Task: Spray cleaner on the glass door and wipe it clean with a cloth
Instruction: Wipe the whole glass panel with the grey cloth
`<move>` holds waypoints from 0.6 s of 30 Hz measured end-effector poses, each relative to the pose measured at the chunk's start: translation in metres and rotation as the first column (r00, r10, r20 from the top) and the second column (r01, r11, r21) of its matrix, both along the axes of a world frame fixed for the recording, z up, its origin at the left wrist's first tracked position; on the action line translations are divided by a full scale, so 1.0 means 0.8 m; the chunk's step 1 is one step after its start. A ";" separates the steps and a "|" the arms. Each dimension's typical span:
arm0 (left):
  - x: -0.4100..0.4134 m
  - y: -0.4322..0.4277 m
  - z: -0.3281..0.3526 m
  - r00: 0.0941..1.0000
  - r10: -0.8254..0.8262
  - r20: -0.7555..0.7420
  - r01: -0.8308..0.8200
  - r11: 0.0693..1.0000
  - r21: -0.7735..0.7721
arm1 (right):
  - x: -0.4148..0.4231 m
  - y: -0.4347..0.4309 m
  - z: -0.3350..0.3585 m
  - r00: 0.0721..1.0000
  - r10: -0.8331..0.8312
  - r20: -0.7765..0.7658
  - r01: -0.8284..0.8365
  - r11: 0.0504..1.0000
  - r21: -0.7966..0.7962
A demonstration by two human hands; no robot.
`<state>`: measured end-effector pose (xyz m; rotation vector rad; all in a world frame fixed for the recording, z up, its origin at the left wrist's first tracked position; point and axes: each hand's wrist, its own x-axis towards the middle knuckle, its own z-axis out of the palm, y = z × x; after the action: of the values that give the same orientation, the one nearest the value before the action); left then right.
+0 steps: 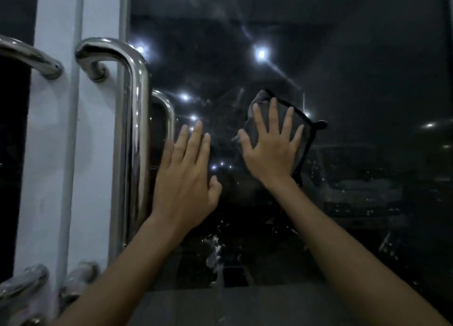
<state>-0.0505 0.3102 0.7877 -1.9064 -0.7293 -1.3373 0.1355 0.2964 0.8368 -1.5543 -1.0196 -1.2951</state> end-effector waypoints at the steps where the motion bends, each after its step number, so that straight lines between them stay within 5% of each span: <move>1: 0.009 0.006 -0.004 0.998 -0.063 0.004 0.063 0.998 -0.029 | 0.002 -0.002 -0.019 0.995 0.000 0.100 0.005 0.999 -0.051; 3: 0.034 0.013 -0.010 0.989 -0.145 0.016 0.146 0.988 -0.047 | 0.030 -0.015 -0.054 0.961 0.005 0.277 0.033 0.991 -0.131; 6: 0.074 0.013 -0.020 0.979 -0.203 -0.002 0.203 0.977 -0.066 | 0.094 -0.048 -0.074 0.950 -0.001 0.311 0.047 0.989 -0.139; 14: 0.118 0.018 -0.016 0.979 -0.203 -0.019 0.201 0.977 -0.071 | 0.100 -0.052 -0.013 0.996 -0.017 -0.084 0.018 1.000 0.013; 18: 0.134 0.020 -0.004 0.979 -0.202 0.017 0.203 0.978 -0.056 | 0.083 -0.043 -0.055 0.971 0.034 0.235 -0.007 0.993 -0.117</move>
<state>0.0564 0.3262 0.7842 -2.0658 -0.5969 -1.4653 0.2023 0.2619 0.7932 -1.4940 -1.2773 -1.4548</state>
